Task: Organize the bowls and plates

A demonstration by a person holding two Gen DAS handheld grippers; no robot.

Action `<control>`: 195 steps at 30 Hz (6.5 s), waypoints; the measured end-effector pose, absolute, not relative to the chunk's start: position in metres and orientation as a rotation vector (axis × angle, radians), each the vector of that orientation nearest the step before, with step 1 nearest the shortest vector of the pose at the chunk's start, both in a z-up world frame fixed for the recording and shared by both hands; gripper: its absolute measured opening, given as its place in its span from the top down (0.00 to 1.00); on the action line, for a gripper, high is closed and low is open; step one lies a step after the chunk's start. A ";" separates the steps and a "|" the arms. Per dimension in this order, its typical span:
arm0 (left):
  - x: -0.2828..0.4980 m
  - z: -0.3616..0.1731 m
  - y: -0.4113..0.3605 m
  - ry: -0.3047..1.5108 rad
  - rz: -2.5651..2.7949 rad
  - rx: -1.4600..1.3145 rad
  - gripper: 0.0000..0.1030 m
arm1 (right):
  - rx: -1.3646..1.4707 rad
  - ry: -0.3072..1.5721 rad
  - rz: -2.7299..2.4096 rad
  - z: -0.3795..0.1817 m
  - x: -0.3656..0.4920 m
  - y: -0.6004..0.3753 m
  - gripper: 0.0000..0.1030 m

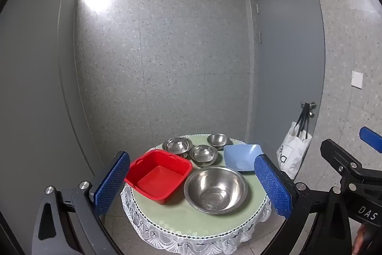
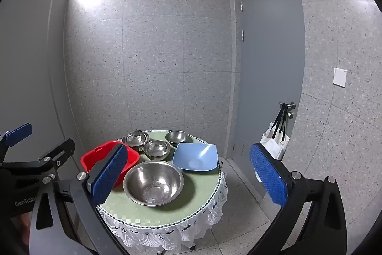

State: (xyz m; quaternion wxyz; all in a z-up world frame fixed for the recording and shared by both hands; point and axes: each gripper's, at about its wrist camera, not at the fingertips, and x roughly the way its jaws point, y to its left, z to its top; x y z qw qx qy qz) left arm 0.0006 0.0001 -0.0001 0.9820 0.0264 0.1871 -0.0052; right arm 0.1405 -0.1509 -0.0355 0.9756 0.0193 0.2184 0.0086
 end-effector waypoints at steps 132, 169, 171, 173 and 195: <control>0.156 -0.055 0.089 0.680 -0.087 0.009 0.01 | 0.062 0.686 0.008 -0.153 0.240 -0.100 0.00; 0.612 -0.111 -0.109 0.989 0.037 -0.026 0.01 | 0.077 0.994 0.538 -0.244 0.664 -0.232 0.01; 0.645 -0.124 -0.097 1.039 0.067 -0.040 0.01 | 0.104 1.044 0.546 -0.259 0.686 -0.230 0.03; 0.680 -0.144 -0.091 1.083 0.064 -0.039 0.02 | 0.104 1.084 0.556 -0.273 0.704 -0.226 0.04; 0.876 -0.333 -0.062 1.378 0.049 -0.121 0.62 | 0.103 1.468 0.651 -0.437 0.807 -0.170 0.58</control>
